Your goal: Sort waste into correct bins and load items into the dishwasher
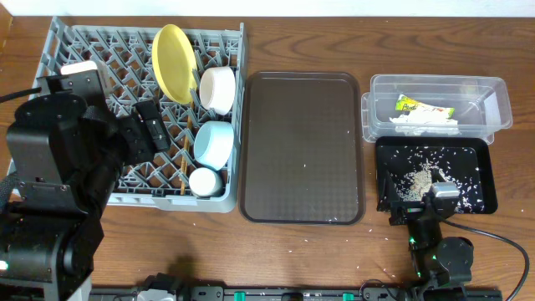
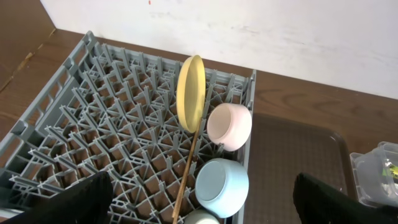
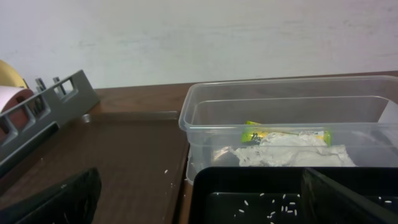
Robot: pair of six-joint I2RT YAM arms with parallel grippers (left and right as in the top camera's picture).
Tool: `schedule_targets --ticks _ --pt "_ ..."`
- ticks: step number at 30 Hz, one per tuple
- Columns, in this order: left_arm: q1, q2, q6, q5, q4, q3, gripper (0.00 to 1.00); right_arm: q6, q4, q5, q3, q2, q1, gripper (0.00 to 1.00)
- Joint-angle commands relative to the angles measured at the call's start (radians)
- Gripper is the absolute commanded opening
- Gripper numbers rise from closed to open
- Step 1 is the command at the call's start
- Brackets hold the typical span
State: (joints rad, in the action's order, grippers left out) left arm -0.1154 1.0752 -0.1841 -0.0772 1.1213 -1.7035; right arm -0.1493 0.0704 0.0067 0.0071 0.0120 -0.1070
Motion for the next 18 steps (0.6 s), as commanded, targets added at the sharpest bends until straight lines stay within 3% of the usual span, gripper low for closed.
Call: schedule_targets --ticks 1,8,18 --pt "-0.026 -0.030 0.025 -0.006 0.008 0.002 0.93 0.008 0.005 -0.011 -0.002 -0.007 -0.010 0.99" --pt "0.026 -0.137 0.037 -0.016 -0.035 0.135 0.93 0.008 0.005 -0.011 -0.002 -0.007 -0.010 0.99" --pt "0.193 -0.479 0.037 0.057 -0.620 0.799 0.93 0.008 0.005 -0.011 -0.002 -0.007 -0.010 0.99"
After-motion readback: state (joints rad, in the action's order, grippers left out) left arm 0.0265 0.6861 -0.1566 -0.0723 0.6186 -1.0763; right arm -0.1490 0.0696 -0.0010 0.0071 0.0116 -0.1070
